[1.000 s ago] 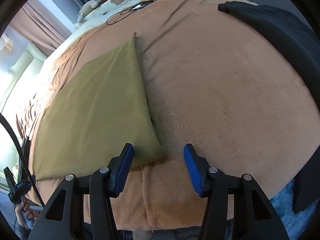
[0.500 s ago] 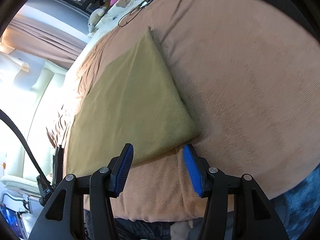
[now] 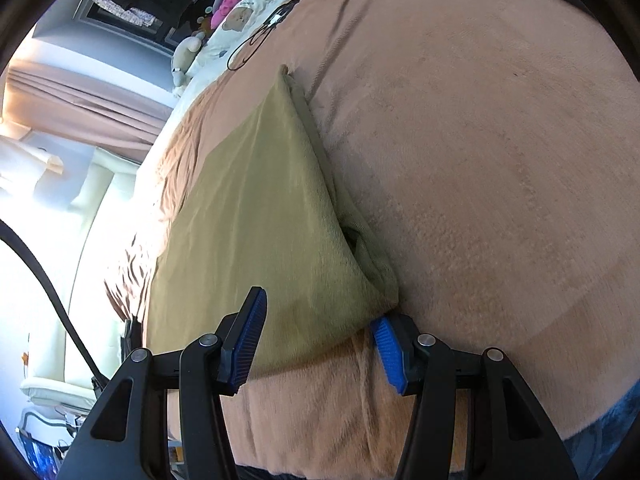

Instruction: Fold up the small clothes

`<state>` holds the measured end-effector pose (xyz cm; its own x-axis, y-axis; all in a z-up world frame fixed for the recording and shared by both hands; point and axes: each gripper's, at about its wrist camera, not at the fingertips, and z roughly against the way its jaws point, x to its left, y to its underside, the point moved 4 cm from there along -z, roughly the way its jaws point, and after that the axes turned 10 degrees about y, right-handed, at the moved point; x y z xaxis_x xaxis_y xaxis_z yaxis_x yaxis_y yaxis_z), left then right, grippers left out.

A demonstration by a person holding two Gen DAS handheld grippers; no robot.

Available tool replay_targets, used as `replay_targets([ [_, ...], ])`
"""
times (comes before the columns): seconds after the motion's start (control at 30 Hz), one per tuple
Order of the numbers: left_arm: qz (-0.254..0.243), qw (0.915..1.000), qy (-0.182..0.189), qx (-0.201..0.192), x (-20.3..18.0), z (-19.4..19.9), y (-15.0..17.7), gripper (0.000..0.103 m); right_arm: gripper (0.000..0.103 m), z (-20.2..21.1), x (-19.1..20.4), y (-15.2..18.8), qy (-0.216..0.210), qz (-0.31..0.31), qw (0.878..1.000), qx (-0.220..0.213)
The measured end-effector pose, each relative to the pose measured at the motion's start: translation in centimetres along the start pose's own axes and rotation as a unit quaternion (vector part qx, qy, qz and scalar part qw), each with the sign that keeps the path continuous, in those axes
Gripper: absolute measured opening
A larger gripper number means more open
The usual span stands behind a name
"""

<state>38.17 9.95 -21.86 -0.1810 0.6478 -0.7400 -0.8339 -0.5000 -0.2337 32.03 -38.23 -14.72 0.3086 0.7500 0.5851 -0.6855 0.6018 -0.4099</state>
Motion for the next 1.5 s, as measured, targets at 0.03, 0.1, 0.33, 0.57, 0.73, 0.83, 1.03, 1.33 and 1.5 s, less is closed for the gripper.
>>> replay_targets([
  [0.03, -0.001, 1.0, -0.001, 0.001, 0.0, -0.2, -0.1, 0.042, 0.051, -0.1, 0.0, -0.1, -0.001, 0.0, 1.0, 0.0],
  [0.1, -0.004, 1.0, -0.002, 0.002, -0.1, -0.4, -0.1, 0.042, 0.051, -0.3, 0.0, -0.1, -0.003, 0.001, 1.0, -0.001],
  [0.33, -0.013, 0.9999, -0.007, 0.003, -0.1, -1.0, -0.9, 0.033, 0.043, -0.9, 0.2, -0.9, 0.0, 0.01, 1.0, -0.001],
  [0.57, -0.019, 0.9998, -0.003, -0.001, -0.4, -1.0, -1.2, 0.009, 0.009, -0.8, 0.4, -1.1, 0.012, 0.023, 1.0, 0.004],
  [0.73, -0.027, 0.9995, 0.009, -0.014, -1.2, 0.2, -1.5, 0.007, 0.004, 0.8, 1.5, -1.3, 0.021, 0.035, 0.999, -0.013],
  [0.83, -0.03, 0.999, 0.024, -0.021, -1.7, 1.2, -1.8, 0.007, 0.004, 1.7, 2.2, -1.3, 0.018, 0.041, 0.999, -0.02],
  [1.03, -0.04, 0.9983, 0.038, -0.021, -2.4, 2.8, -1.6, 0.007, 0.004, 2.7, 2.6, -0.2, 0.013, 0.05, 0.998, -0.022],
  [1.33, -0.041, 0.9979, 0.048, -0.016, -1.8, 5.4, 0.0, 0.007, 0.004, 3.8, 2.3, 1.2, 0.007, 0.061, 0.998, -0.011],
  [1.5, -0.037, 0.998, 0.05, -0.014, -1.0, 6.6, 1.4, 0.007, 0.004, 4.5, 2.1, 2.0, 0.012, 0.07, 0.997, -0.008],
])
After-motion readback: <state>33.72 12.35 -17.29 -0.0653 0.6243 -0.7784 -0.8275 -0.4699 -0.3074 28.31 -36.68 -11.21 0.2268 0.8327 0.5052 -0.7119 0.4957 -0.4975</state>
